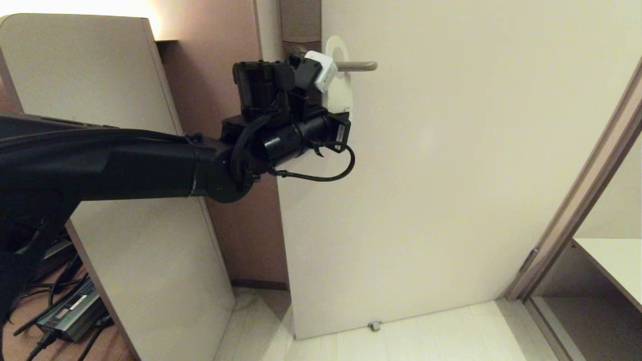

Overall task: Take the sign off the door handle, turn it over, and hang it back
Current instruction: Take down the sign

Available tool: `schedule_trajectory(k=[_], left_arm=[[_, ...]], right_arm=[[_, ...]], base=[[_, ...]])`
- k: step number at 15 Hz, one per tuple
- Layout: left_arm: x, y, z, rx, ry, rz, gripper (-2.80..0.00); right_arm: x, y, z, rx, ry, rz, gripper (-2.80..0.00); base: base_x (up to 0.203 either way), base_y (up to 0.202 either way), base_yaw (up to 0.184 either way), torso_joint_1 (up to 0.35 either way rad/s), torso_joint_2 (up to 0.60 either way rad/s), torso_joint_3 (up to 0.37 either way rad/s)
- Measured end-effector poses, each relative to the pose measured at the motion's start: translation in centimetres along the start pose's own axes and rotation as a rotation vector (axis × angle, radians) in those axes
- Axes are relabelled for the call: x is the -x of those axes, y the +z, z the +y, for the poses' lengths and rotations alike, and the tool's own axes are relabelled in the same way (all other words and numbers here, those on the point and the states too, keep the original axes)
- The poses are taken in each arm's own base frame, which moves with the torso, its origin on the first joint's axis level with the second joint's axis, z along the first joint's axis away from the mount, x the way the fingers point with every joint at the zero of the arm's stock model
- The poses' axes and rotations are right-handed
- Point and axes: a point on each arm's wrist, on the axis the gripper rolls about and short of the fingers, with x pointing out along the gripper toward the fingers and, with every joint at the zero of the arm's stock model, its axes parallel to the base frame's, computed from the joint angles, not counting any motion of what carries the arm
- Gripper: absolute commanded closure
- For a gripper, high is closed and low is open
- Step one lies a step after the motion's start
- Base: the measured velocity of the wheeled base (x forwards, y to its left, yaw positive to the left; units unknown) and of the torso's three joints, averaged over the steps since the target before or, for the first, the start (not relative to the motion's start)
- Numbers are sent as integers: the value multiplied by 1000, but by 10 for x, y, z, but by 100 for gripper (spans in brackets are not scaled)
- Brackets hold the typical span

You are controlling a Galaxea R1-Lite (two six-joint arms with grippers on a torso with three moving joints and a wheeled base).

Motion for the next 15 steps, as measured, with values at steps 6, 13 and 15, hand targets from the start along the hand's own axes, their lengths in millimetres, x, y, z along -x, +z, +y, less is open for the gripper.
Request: schedule_trajectory(k=[6,13,15], left_arm=[[-6,2,-13,-1,25,-4,0],[-11,1,-23,-25,76,14,0],[-12,-1,-24,-25,79,17,0]], right_arm=[[0,0,0,0,-1,0,0],[0,0,0,0,0,0,0],[0,0,0,0,0,0,0]], base=[[0,0,0,0,0,0],[0,0,0,0,0,0],[0,0,0,0,0,0]])
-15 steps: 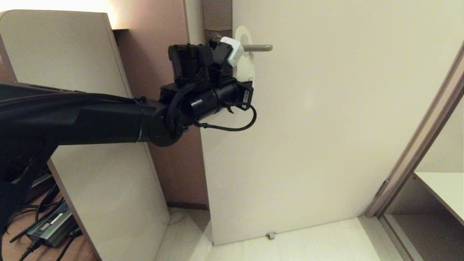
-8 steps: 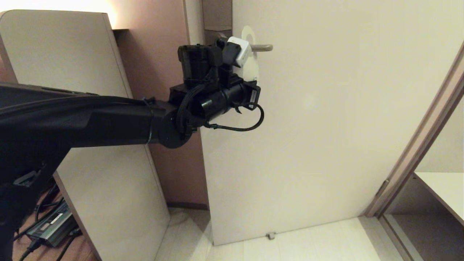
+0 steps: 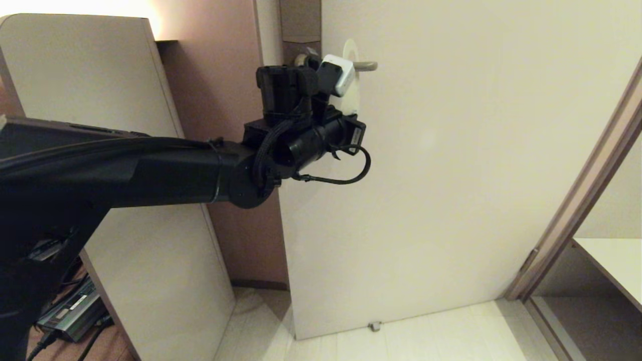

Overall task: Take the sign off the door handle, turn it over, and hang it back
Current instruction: Take down the sign

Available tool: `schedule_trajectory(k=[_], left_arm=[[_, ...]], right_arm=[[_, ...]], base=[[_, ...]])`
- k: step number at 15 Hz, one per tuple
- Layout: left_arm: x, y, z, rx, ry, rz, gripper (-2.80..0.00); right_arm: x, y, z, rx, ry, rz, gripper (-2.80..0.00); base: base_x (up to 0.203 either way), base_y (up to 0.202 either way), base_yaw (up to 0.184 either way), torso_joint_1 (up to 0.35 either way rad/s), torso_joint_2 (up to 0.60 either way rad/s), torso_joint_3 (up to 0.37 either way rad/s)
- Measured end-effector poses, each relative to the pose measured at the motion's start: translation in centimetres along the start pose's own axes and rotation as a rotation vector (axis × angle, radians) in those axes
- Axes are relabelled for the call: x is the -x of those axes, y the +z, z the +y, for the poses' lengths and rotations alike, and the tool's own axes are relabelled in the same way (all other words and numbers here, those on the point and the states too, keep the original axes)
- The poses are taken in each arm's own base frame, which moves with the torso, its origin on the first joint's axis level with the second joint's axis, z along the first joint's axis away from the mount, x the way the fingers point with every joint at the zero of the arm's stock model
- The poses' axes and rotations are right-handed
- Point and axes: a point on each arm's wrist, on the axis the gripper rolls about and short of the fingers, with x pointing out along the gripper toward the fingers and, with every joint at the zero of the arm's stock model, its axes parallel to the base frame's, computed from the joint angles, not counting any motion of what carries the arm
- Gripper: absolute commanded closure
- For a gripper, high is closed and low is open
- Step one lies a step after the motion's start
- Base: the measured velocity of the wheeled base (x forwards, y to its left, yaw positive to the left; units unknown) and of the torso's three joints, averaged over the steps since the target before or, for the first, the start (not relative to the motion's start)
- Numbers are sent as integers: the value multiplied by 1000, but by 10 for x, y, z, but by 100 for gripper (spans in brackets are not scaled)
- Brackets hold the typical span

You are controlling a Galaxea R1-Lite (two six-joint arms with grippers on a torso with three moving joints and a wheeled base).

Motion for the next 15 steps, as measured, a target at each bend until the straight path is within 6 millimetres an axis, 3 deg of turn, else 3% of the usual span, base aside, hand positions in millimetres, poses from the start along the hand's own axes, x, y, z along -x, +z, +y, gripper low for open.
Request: schedule_trajectory(k=[8,15], left_arm=[[-16,-4,-3,-3,3,6,0],[-28,-15,7,-6,28,12,0]], right_arm=[[0,0,0,0,0,0,0],[0,0,0,0,-1,1,0]], base=[[0,0,0,0,0,0],[0,0,0,0,0,0]])
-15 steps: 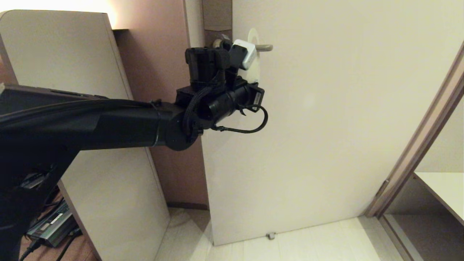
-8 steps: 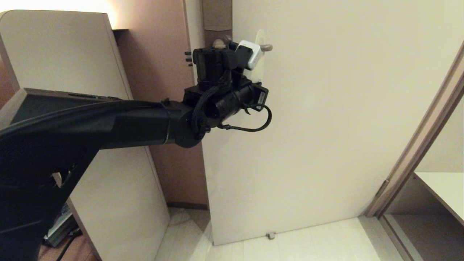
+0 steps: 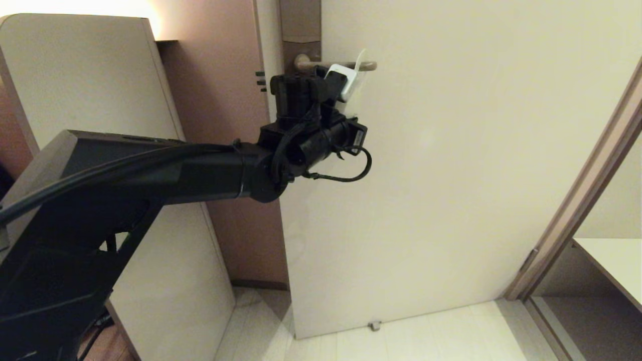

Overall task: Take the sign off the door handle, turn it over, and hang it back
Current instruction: Take down the sign

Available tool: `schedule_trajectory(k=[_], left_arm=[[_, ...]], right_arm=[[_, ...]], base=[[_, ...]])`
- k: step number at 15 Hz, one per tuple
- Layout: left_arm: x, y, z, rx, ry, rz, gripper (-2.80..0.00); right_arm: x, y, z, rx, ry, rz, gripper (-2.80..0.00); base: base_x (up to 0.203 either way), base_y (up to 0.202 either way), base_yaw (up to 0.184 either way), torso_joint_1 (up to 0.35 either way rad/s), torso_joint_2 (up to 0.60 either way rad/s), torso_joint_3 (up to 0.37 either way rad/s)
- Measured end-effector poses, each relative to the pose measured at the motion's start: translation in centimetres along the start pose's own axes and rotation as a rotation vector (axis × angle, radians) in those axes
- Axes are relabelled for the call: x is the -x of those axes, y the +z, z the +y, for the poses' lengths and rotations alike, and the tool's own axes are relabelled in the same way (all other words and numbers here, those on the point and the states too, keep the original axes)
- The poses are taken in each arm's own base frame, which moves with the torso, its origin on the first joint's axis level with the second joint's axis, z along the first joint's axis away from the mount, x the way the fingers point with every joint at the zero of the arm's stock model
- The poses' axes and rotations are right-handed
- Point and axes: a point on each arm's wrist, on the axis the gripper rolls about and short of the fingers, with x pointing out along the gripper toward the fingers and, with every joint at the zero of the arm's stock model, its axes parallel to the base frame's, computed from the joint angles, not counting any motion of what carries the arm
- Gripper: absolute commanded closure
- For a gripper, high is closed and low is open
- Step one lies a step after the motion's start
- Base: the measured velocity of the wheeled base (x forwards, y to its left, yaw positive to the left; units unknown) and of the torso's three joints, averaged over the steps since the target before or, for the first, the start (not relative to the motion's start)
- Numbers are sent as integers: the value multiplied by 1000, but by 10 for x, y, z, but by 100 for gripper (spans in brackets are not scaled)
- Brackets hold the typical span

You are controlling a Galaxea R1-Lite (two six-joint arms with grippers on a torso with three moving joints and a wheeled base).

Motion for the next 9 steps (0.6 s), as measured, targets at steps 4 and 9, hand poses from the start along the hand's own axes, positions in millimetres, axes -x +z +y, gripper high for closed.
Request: schedule_trajectory(k=[4,9], left_arm=[[-6,0,3,0,6,-2,0],[-8,2,2,0,2,-9,0]], right_arm=[[0,0,0,0,0,0,0],[0,0,0,0,1,0,0]], base=[[0,0,0,0,0,0],[0,0,0,0,0,0]])
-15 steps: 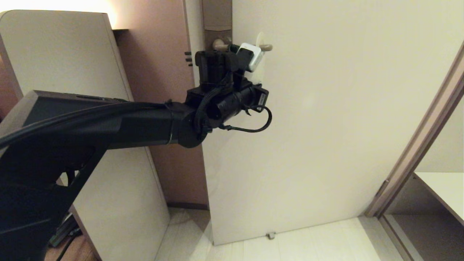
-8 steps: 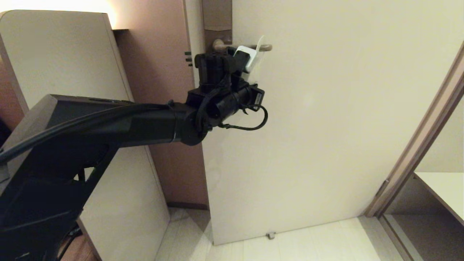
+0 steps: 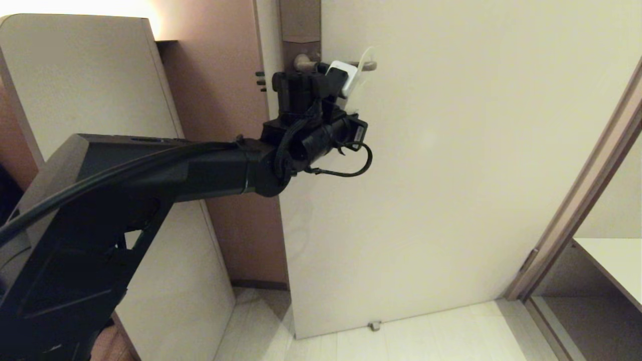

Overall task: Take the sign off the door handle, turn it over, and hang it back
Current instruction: Take down the sign

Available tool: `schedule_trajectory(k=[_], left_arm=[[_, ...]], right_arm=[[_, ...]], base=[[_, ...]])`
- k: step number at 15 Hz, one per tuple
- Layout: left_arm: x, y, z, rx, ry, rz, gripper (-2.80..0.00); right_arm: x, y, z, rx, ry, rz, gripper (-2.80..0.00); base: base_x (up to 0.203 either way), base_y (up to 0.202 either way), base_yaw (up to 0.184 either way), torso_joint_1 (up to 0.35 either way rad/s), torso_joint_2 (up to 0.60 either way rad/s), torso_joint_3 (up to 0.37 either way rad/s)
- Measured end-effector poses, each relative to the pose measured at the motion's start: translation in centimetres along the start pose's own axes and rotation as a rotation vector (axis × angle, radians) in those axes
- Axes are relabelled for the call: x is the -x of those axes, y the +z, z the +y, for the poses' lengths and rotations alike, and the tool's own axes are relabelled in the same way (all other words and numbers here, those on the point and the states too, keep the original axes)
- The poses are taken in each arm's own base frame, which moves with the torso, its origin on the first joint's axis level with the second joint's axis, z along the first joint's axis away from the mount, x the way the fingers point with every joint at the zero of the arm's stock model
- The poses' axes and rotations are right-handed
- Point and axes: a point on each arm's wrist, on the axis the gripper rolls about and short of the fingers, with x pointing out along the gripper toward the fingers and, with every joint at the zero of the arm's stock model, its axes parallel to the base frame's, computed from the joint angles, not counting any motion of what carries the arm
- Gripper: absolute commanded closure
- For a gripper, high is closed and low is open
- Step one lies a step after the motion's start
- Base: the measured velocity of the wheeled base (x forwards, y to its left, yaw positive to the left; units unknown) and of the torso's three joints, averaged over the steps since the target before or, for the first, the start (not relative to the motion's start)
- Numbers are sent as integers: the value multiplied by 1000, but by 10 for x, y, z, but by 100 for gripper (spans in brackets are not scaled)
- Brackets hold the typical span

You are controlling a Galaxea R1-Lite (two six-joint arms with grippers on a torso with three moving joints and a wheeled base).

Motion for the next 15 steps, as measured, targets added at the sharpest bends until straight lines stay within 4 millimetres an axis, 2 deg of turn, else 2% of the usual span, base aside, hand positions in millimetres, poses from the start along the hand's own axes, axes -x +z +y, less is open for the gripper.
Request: schedule_trajectory(k=[9,15], left_arm=[[1,4,-17,1,-36,-10,0],[0,0,-18,-1,-39,-4,0]], right_arm=[[0,0,0,0,0,0,0],[0,0,0,0,0,0,0]], base=[[0,0,0,0,0,0],[0,0,0,0,0,0]])
